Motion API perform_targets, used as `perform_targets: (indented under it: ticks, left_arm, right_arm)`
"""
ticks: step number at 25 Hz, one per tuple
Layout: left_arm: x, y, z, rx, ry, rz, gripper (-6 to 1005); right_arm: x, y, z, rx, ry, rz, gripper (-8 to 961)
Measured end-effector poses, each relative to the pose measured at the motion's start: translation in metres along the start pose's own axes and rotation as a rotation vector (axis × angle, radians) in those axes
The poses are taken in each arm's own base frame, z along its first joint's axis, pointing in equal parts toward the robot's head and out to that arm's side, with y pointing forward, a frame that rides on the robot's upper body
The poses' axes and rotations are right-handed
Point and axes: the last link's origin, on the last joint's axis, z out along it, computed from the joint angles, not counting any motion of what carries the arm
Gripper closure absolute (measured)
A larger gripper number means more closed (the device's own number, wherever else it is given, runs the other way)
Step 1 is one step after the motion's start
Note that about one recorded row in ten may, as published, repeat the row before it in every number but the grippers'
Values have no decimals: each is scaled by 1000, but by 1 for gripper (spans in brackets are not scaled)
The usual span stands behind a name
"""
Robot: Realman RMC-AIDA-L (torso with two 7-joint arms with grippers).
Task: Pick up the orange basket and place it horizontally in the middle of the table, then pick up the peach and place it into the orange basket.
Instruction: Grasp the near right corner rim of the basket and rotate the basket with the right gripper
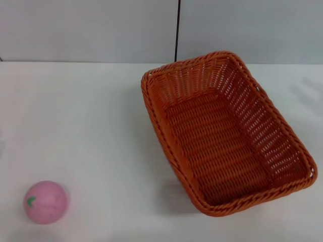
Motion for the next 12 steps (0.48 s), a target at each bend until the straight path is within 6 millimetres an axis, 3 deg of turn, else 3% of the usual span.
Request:
perform_targets:
  ticks: [6,11,12]
  left_arm:
    - [-1,-1,4,3,-2,1,187]
    - [-3,-1,5,3,-14,2,190]
    - [-3,-1,5,2,-16,2,190]
  right_arm:
    - [-47,2,-1,75,305,109,415]
    - [-73,9,22,140,665,182,425]
    - [-73,9,22,140,665,182,427]
